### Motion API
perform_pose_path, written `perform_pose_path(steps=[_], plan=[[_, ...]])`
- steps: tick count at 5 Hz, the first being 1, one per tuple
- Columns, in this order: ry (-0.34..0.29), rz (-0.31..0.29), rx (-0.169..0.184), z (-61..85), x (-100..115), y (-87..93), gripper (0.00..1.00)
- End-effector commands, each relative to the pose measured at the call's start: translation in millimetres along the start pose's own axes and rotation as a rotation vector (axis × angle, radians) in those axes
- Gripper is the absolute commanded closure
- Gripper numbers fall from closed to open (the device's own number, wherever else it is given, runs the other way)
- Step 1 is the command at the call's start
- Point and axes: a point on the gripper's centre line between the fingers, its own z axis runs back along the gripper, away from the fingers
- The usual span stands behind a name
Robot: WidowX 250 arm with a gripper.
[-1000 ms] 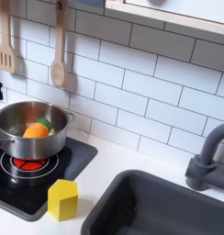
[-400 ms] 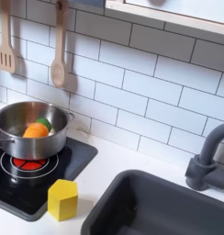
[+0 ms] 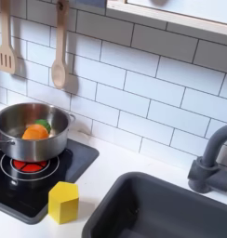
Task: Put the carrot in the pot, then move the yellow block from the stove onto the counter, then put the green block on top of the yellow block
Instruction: 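Put the green block on top of the yellow block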
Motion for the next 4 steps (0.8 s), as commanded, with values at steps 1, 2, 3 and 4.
perform_pose_path(steps=[1,2,3,4], plan=[[-0.004,0.019,0.001,-0.5,4.1,10.6,0.00],[-0.001,0.027,0.002,-1.8,3.2,10.2,0.00],[-0.009,0.024,0.001,1.4,2.9,7.0,0.00],[-0.005,0.026,0.001,0.9,1.6,6.0,0.00]])
